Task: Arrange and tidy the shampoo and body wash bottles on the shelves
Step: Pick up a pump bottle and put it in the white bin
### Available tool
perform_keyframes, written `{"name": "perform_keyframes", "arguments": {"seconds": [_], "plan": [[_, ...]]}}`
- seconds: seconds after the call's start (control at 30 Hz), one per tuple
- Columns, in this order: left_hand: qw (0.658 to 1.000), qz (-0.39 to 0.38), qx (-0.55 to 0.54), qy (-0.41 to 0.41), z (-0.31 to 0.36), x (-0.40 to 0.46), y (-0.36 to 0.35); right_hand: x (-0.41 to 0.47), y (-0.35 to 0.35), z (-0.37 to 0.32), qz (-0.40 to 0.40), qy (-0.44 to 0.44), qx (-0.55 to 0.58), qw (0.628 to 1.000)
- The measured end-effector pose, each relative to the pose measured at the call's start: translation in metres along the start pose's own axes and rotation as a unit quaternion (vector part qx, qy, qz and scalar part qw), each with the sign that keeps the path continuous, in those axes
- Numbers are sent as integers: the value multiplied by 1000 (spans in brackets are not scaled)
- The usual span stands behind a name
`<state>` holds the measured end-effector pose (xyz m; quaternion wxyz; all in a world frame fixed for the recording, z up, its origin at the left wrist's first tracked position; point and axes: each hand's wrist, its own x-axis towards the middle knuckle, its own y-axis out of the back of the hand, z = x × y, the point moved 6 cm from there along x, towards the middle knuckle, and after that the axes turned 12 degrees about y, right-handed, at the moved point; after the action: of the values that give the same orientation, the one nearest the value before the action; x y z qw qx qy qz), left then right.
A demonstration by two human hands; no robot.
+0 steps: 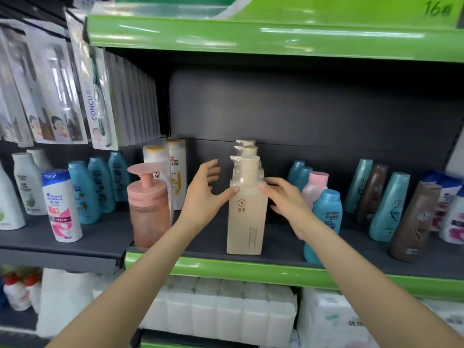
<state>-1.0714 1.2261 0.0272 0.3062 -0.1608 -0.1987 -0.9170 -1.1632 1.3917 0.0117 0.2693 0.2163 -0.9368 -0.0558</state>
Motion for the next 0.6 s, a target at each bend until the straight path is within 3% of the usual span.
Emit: {"name": "perform_keyframes", "arguments": {"seconds": [0.1, 0.2, 0.4, 0.6], "plan": [[994, 32, 56, -91, 35, 6, 7, 21, 15, -23, 55, 34, -2, 998], [984, 6, 105, -147, 63, 14, 5, 44, 23, -42, 61, 77, -34, 995], [978, -81, 129, -145, 65, 31, -8, 85, 9, -34, -17, 52, -164, 985], [985, -92, 90, -119, 59, 38, -9, 108, -12, -27, -70, 23, -169, 983]]}}
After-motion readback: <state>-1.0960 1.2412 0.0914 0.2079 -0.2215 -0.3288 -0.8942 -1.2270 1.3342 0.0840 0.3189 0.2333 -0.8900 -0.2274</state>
